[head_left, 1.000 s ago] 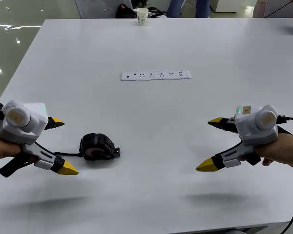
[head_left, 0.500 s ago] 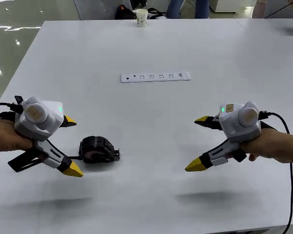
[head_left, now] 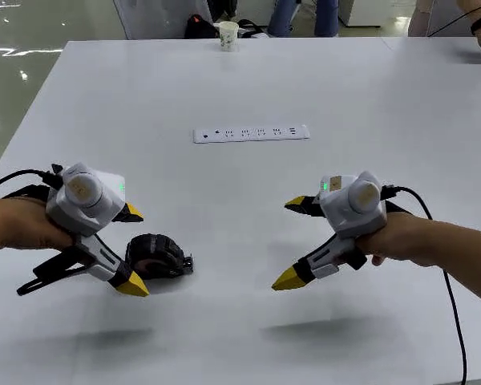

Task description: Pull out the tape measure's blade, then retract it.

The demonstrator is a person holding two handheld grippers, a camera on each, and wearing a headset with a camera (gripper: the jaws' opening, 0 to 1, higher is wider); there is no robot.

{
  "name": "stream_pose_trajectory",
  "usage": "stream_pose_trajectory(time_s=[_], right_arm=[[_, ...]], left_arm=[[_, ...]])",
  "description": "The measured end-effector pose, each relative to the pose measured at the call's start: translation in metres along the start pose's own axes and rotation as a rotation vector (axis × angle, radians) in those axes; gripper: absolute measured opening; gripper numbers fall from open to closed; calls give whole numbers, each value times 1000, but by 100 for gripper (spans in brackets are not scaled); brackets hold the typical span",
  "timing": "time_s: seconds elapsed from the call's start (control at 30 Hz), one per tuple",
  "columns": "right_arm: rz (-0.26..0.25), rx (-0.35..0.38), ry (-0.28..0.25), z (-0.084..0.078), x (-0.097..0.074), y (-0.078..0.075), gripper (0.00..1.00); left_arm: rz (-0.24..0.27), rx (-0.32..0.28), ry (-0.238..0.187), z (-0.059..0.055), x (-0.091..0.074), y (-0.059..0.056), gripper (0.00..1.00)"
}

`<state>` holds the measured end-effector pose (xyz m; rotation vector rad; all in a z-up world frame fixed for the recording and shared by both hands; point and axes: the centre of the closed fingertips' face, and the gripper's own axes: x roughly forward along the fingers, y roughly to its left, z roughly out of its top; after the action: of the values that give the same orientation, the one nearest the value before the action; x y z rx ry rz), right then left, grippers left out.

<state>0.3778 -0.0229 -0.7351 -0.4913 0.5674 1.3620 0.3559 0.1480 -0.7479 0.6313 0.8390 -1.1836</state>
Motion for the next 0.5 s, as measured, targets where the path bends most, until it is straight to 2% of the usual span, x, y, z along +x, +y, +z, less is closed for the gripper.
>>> stream_pose_trajectory(time_s=[0.1, 0.17, 0.3, 0.5], right_arm=[[7, -6, -4, 6, 8, 0, 99], [11, -4, -7, 9, 12, -1, 99], [17, -1, -4, 11, 21, -4, 99], [26, 4, 5, 12, 29, -4, 99]], left_arm=[[-13, 4, 25, -1, 5, -1, 76], [-9, 39, 42, 0, 8, 0, 73], [-1, 61, 63, 1, 12, 3, 64], [-10, 60, 82, -1, 15, 2, 55]])
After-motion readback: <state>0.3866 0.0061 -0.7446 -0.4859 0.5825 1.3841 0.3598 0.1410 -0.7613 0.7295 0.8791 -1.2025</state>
